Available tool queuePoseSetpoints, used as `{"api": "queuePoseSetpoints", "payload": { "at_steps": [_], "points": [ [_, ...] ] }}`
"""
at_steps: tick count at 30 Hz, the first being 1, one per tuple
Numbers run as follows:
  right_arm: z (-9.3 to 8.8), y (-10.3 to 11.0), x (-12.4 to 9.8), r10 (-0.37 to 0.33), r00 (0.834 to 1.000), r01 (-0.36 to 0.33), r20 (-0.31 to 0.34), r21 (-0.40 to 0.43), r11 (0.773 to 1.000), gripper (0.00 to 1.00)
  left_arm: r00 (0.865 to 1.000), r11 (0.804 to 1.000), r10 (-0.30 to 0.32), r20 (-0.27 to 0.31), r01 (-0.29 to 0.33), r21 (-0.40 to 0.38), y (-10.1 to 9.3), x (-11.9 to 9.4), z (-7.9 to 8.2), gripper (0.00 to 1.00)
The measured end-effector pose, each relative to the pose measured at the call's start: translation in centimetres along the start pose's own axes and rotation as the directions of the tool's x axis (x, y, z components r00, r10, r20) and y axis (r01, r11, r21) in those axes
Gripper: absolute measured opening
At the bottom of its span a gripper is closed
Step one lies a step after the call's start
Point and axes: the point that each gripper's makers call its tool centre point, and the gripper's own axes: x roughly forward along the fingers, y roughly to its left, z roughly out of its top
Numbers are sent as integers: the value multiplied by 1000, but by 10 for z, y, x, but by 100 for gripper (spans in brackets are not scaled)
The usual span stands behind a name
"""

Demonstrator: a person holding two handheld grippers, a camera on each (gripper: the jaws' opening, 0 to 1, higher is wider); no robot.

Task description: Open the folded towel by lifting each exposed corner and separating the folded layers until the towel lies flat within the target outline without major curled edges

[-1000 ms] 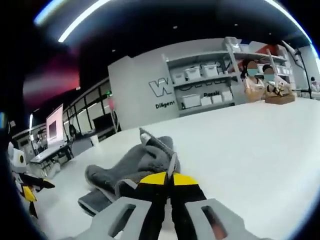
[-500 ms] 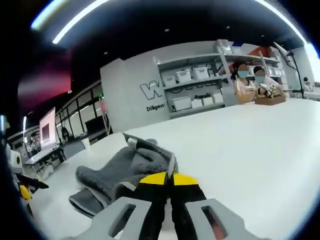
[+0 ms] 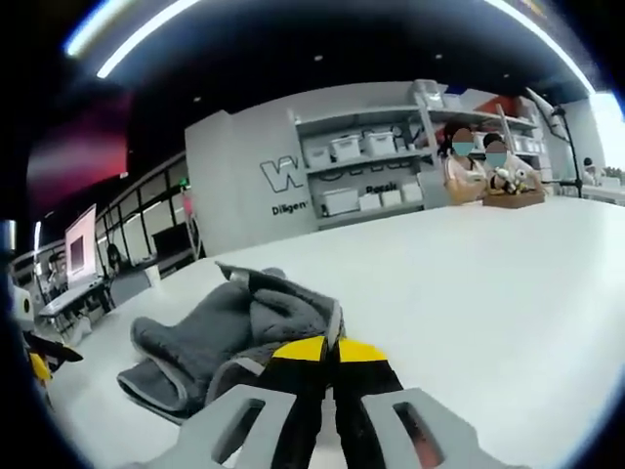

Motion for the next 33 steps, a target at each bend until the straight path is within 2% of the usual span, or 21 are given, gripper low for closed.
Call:
{"api": "queuePoseSetpoints", "payload": {
  "at_steps": [9, 19, 24, 26, 29, 31, 33],
  "points": [
    [0, -12, -5, -27, 1000, 27, 1, -1, 1000, 0, 1000, 1000, -4, -6, 4, 3, -2, 2, -1, 95],
    [-9, -23, -7, -49, 998, 48, -30, -15, 999, 0, 1000, 1000, -2, -7, 2, 6, -3, 2, 0, 94],
    [-16, -35, -11, -93, 994, 88, -63, -74, 993, 0, 1000, 1000, -4, -13, 4, 8, -3, 4, -1, 94],
    [-17, -40, -12, -97, 993, 92, -68, -69, 993, 0, 1000, 1000, -8, -14, 8, 10, -4, 5, -1, 94],
    [-19, -40, -12, -86, 993, 83, -76, -48, 995, 0, 1000, 1000, -11, -15, 11, 13, -5, 6, 0, 94],
    [-22, -38, -12, -94, 991, 86, -92, -90, 992, 0, 1000, 1000, -14, -16, 14, 13, -6, 8, 0, 94],
    [-23, -39, -11, -99, 991, 90, -93, -98, 991, 0, 1000, 1000, -16, -18, 17, 16, -7, 8, 0, 94]
  ]
}}
